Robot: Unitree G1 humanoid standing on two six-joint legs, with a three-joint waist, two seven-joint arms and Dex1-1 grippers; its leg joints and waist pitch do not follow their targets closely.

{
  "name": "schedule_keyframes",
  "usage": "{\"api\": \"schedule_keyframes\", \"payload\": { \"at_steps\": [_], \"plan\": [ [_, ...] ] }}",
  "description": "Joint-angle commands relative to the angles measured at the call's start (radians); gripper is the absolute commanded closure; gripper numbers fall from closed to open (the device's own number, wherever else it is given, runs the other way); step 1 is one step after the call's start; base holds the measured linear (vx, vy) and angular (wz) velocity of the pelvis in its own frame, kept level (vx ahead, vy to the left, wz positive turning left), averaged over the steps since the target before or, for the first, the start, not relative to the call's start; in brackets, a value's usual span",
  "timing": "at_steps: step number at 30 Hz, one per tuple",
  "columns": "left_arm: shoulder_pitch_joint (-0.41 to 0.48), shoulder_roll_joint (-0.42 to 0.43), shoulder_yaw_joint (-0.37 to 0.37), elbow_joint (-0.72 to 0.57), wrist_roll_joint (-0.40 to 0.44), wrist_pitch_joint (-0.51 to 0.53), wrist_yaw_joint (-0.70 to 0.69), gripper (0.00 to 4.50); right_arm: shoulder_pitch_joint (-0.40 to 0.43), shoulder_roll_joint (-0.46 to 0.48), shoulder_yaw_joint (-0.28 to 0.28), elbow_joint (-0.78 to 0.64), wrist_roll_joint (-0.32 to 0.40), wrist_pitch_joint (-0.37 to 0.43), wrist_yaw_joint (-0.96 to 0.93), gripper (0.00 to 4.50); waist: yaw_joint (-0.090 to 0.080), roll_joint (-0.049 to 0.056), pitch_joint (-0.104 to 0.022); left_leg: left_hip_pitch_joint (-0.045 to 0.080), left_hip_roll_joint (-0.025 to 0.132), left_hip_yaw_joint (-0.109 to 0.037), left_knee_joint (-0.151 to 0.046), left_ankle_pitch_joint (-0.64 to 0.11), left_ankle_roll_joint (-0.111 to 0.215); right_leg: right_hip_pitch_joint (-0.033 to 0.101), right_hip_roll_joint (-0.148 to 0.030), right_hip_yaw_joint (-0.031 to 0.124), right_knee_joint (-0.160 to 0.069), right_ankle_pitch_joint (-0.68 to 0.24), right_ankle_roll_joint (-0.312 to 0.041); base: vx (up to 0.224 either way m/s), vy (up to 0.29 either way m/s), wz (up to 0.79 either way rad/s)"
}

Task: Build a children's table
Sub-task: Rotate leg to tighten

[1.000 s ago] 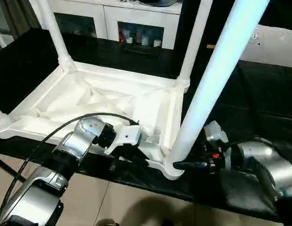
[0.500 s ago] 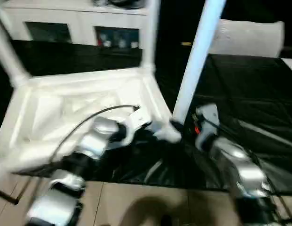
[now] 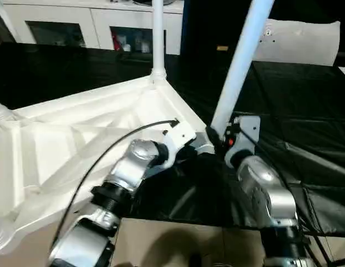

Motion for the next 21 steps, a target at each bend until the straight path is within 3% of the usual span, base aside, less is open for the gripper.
{"api": "schedule_keyframes", "payload": {
  "at_steps": [1,2,4,6,8,10,11,13,17,21],
  "plan": [
    [0.017,0.025,-0.021,-0.016,-0.015,-0.081,-0.058,4.50,0.025,-0.029,0.078,-0.017,0.031,0.004,0.111,1.12,0.006,-0.012,-0.050,-0.031,0.046,-0.015,-0.081,-0.200,0.089,0.055,-0.078,0.071,-0.088,-0.439,-0.084,0.000,0.000,0.00],
    [0.017,0.026,-0.021,-0.016,-0.015,-0.082,-0.060,4.50,0.025,-0.031,0.078,-0.018,0.031,0.003,0.114,1.12,0.005,-0.012,-0.052,-0.034,0.047,-0.014,-0.081,-0.185,0.094,0.055,-0.077,0.072,-0.083,-0.420,-0.092,0.000,0.000,0.00],
    [0.039,0.095,-0.034,-0.016,-0.033,-0.154,-0.172,4.50,0.053,-0.128,0.065,-0.065,0.060,-0.032,0.246,0.94,0.009,-0.016,-0.061,-0.030,0.049,-0.011,-0.076,-0.147,0.106,0.053,-0.075,0.073,-0.079,-0.381,-0.107,0.000,0.000,0.00],
    [0.043,0.108,-0.036,-0.016,-0.038,-0.163,-0.196,4.50,0.058,-0.150,0.063,-0.074,0.067,-0.040,0.279,0.79,0.010,-0.017,-0.060,-0.031,0.046,-0.002,-0.071,-0.141,0.126,0.046,-0.074,0.076,-0.079,-0.389,-0.122,0.000,0.000,0.00],
    [0.044,0.145,-0.058,-0.007,-0.033,-0.221,-0.262,4.50,0.065,-0.200,0.058,-0.088,0.084,-0.048,0.355,0.68,0.020,-0.016,-0.069,-0.035,0.045,-0.001,-0.067,-0.073,0.145,0.050,-0.072,0.077,-0.068,-0.328,-0.136,0.000,0.000,0.00],
    [0.044,0.177,-0.069,0.001,-0.045,-0.261,-0.336,4.50,0.067,-0.262,0.063,-0.098,0.106,-0.043,0.455,0.46,0.024,-0.014,-0.078,-0.040,0.052,-0.002,-0.060,0.013,0.167,0.053,-0.070,0.078,-0.045,-0.188,-0.174,0.000,0.000,0.00],
    [0.043,0.183,-0.069,0.000,-0.051,-0.263,-0.354,4.50,0.066,-0.277,0.065,-0.098,0.111,-0.042,0.482,0.41,0.026,-0.014,-0.078,-0.037,0.052,0.000,-0.056,0.037,0.189,0.048,-0.068,0.078,-0.039,-0.122,-0.200,0.000,0.000,0.00],
    [0.042,0.199,-0.070,-0.004,-0.068,-0.267,-0.401,4.50,0.063,-0.319,0.070,-0.098,0.125,-0.039,0.554,0.33,0.032,-0.021,-0.082,-0.040,0.049,0.003,-0.049,0.072,0.223,0.052,-0.069,0.082,-0.021,-0.039,-0.237,0.000,0.000,0.00],
    [0.025,0.232,-0.087,0.008,-0.096,-0.321,-0.521,4.50,0.043,-0.412,0.095,-0.086,0.177,-0.041,0.735,0.33,0.043,-0.023,-0.080,-0.037,0.051,0.007,-0.049,0.044,0.234,0.052,-0.069,0.080,-0.028,-0.105,-0.237,0.000,0.000,0.00],
    [0.008,0.255,-0.113,0.030,-0.108,-0.374,-0.630,4.50,0.006,-0.482,0.131,-0.049,0.190,-0.065,0.887,0.33,0.055,-0.023,-0.074,-0.031,0.054,0.008,-0.053,-0.021,0.190,0.047,-0.069,0.080,-0.043,-0.237,-0.201,0.000,0.000,0.00]
  ]
}}
